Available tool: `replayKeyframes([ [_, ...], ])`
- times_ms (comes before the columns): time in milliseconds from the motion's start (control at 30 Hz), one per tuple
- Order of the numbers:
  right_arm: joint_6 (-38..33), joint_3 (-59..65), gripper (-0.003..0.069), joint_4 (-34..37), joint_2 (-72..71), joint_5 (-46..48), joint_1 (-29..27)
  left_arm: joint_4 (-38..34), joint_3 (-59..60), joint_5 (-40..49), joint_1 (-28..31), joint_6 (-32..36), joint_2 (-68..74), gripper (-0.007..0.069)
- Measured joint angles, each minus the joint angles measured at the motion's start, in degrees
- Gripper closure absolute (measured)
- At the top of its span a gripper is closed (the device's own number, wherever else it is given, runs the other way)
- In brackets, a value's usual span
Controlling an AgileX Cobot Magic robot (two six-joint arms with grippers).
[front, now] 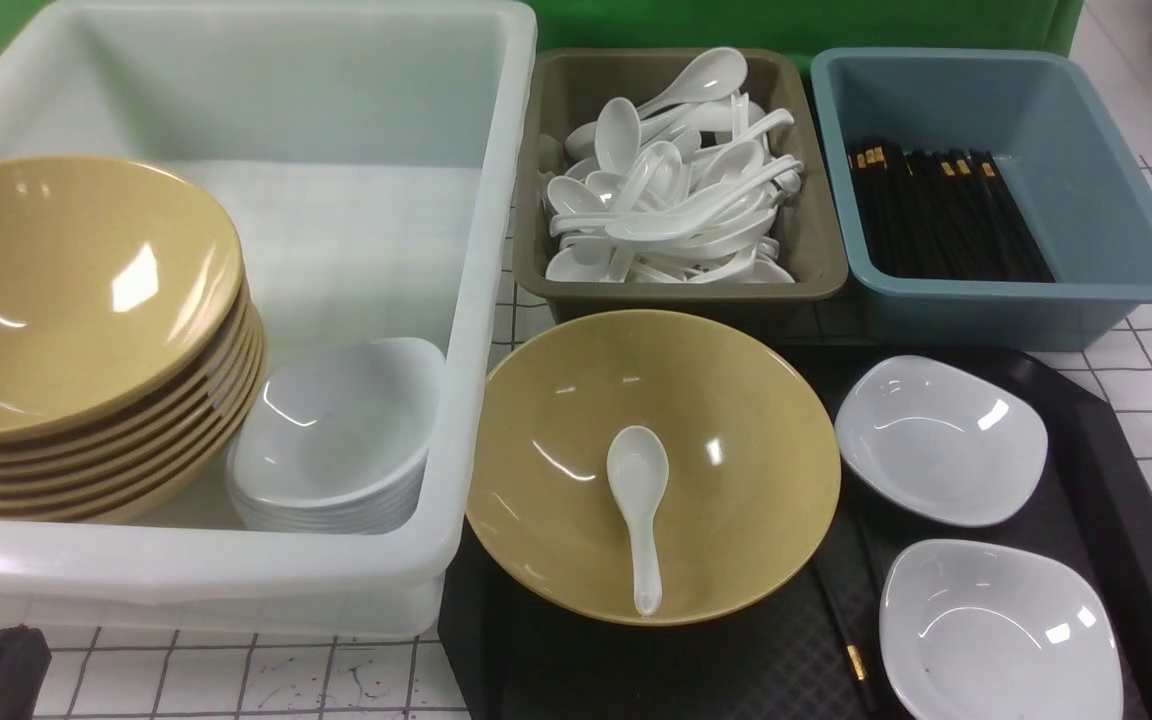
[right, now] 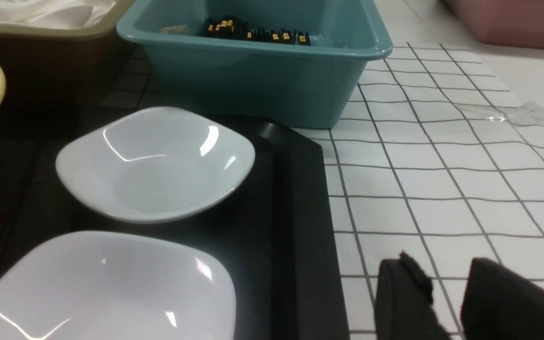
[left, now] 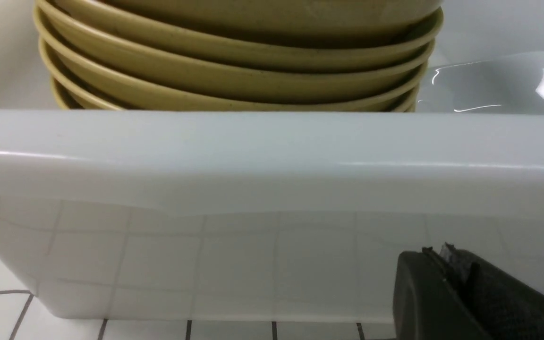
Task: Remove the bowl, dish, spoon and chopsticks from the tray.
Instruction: Use the left arm to grab the soup spoon in the middle
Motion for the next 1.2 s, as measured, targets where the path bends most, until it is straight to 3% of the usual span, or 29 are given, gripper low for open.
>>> replayKeyframes([
  [167,0.00,0.06,0.0422,0.00,0.00,-0.43,0.00,-0.17,0.19,-2.91,0.00,0.00,0.00,0.0631],
  [333,0.00,0.22,0.0422,0.00,0.00,-6.12,0.00,-0.29,0.19,-11.53,0.00,0.00,0.00,0.0631],
  [500,0.69,0.28,0.0422,0.00,0.00,-25.11,0.00,-0.24,0.19,-28.15,0.00,0.00,0.00,0.0631],
  [700,18.86,0.28,0.0422,0.00,0.00,-53.25,0.00,-0.24,0.19,-49.29,0.00,-2.62,0.00,0.0631],
  [833,24.24,0.17,0.0427,-0.40,0.00,-58.10,0.00,-0.24,-0.82,-54.31,0.00,-5.77,0.00,0.0631],
  [967,25.59,-6.68,0.0486,-7.57,-0.01,-47.68,0.00,-0.24,-11.29,-44.22,0.00,-7.91,1.65,0.0631],
  [1000,25.59,-12.78,0.0533,-11.24,0.72,-40.15,0.00,-0.24,-19.79,-35.23,0.00,-7.49,5.22,0.0631],
  [1033,25.59,-12.78,0.0540,-11.55,0.87,-39.23,0.00,-0.24,-19.79,-34.24,0.00,-7.49,5.73,0.0631],
  [1100,25.59,-20.18,0.0604,-13.15,3.35,-29.10,0.00,-0.24,-27.94,-25.58,0.00,-6.03,11.65,0.0631],
  [1200,25.32,-29.53,0.0622,-13.66,9.82,-13.54,0.00,0.00,-35.38,-17.60,0.00,-4.84,22.91,0.0631],
])
